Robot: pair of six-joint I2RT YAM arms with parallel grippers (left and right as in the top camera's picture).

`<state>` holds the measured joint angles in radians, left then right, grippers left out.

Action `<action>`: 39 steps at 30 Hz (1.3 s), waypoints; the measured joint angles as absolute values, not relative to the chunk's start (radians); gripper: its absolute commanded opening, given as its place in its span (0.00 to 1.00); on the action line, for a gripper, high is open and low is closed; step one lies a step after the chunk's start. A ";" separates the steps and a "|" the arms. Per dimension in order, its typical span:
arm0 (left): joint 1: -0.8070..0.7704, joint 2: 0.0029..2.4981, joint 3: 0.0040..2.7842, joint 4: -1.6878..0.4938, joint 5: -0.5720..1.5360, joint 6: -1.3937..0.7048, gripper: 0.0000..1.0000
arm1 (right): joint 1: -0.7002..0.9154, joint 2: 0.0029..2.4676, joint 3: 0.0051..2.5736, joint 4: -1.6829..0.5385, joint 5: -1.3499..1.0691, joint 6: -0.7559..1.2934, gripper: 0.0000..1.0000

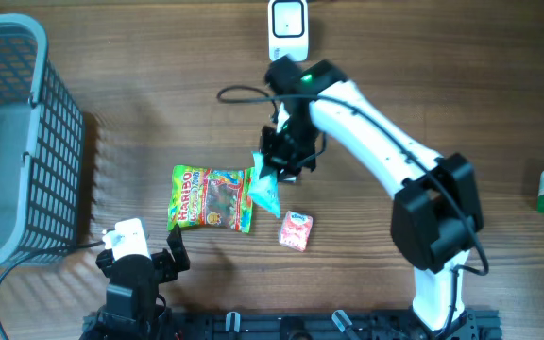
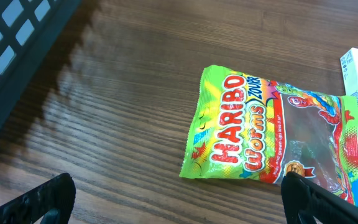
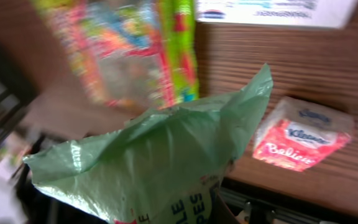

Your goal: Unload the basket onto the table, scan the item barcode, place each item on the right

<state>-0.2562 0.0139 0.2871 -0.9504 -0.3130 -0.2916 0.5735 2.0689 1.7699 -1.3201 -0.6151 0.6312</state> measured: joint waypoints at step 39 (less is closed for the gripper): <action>-0.256 0.014 0.287 -0.950 -0.313 -0.292 1.00 | 0.434 2.064 1.771 -1.600 -1.054 0.448 0.04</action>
